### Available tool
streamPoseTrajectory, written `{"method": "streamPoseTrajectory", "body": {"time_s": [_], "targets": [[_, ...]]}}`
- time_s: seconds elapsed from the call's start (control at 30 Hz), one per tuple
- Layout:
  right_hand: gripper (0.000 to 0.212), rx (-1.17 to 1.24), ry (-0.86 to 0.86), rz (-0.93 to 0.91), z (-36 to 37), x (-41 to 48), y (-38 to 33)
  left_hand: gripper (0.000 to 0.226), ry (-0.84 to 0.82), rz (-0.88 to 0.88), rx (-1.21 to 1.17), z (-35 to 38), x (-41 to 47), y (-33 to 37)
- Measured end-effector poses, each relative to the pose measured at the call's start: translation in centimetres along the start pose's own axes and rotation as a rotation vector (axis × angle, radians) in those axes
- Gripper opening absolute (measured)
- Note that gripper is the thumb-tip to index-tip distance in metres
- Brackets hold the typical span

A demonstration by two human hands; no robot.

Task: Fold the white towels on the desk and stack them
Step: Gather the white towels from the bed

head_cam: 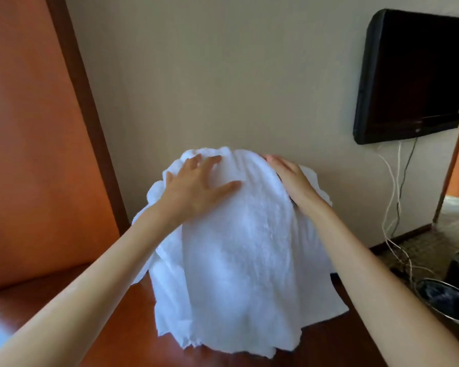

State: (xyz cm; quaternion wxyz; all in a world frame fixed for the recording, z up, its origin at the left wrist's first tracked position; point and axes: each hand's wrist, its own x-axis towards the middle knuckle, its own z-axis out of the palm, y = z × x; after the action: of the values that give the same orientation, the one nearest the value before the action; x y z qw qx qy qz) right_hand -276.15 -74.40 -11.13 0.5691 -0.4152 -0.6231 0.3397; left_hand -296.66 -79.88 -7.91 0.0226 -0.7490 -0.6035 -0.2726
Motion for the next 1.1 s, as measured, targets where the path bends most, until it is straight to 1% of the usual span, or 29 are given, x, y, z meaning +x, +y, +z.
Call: {"method": "streamPoseTrajectory", "body": {"time_s": [0.07,0.1,0.17,0.27,0.3,0.37,0.4,0.43,0.5,0.53,0.6,0.63,0.7,0.77,0.8,0.87,0.93,1.03,1.1], "targets": [[0.026,0.047,0.046,0.027,0.3,-2.1,-0.9,0.078,-0.080,-0.082,-0.008,-1.1,-1.3,-1.1],[0.025,0.006,0.051,0.030,0.7,-3.0,-1.4,0.081,-0.102,-0.113,-0.016,-1.2,-1.8,-1.6],[0.037,-0.134,0.002,0.047,1.4,-4.1,-2.4,0.087,-0.087,-0.143,-0.043,-1.1,-2.5,-2.2],[0.047,-0.219,-0.068,0.100,2.2,-5.2,-3.8,0.101,-0.072,-0.232,-0.101,-0.6,-3.0,-2.2],[0.053,-0.247,-0.076,0.107,2.2,-5.3,-4.0,0.105,-0.083,-0.254,-0.115,-0.5,-2.9,-2.3],[0.077,-0.302,-0.074,0.130,2.2,-4.9,-4.3,0.107,-0.100,-0.267,-0.127,-0.1,-2.7,-2.8],[0.083,-0.317,-0.073,0.160,2.3,-4.7,-4.3,0.105,-0.094,-0.268,-0.133,0.0,-2.6,-3.0],[0.083,-0.313,-0.082,0.184,2.4,-4.5,-4.3,0.103,-0.076,-0.268,-0.145,0.2,-2.5,-3.2],[0.073,-0.260,-0.095,0.206,2.9,-4.4,-4.1,0.100,-0.026,-0.266,-0.187,0.4,-2.4,-3.4],[0.075,-0.241,-0.079,0.201,3.2,-4.3,-3.9,0.098,-0.006,-0.265,-0.207,0.5,-2.3,-3.5],[0.078,-0.240,-0.004,0.181,3.5,-4.0,-3.5,0.091,0.034,-0.263,-0.230,0.6,-2.2,-3.6],[0.075,-0.244,0.037,0.165,3.7,-3.9,-3.4,0.086,0.061,-0.256,-0.238,0.6,-2.1,-3.6],[0.065,-0.265,0.111,0.128,4.0,-3.5,-3.1,0.077,0.106,-0.223,-0.252,0.5,-2.0,-3.6],[0.041,-0.358,0.205,0.078,4.0,-3.1,-3.1,0.070,0.122,-0.166,-0.253,0.2,-1.8,-3.6],[0.037,-0.400,0.228,0.044,4.0,-2.9,-3.5,0.066,0.112,-0.134,-0.254,-0.1,-1.8,-3.6],[0.041,-0.482,0.208,-0.025,4.3,-2.5,-4.8,0.052,0.076,-0.083,-0.265,-1.2,-1.8,-3.8],[0.036,-0.530,0.185,-0.104,5.2,-2.1,-6.5,0.029,0.081,-0.058,-0.266,-2.6,-2.1,-4.3],[0.037,-0.408,0.187,-0.186,8.3,-2.1,-8.5,0.043,0.140,-0.056,-0.279,-5.4,-3.0,-6.0],[0.038,-0.306,0.165,-0.236,11.3,-2.6,-9.3,0.042,0.186,-0.057,-0.245,-7.6,-4.2,-7.9]]}}
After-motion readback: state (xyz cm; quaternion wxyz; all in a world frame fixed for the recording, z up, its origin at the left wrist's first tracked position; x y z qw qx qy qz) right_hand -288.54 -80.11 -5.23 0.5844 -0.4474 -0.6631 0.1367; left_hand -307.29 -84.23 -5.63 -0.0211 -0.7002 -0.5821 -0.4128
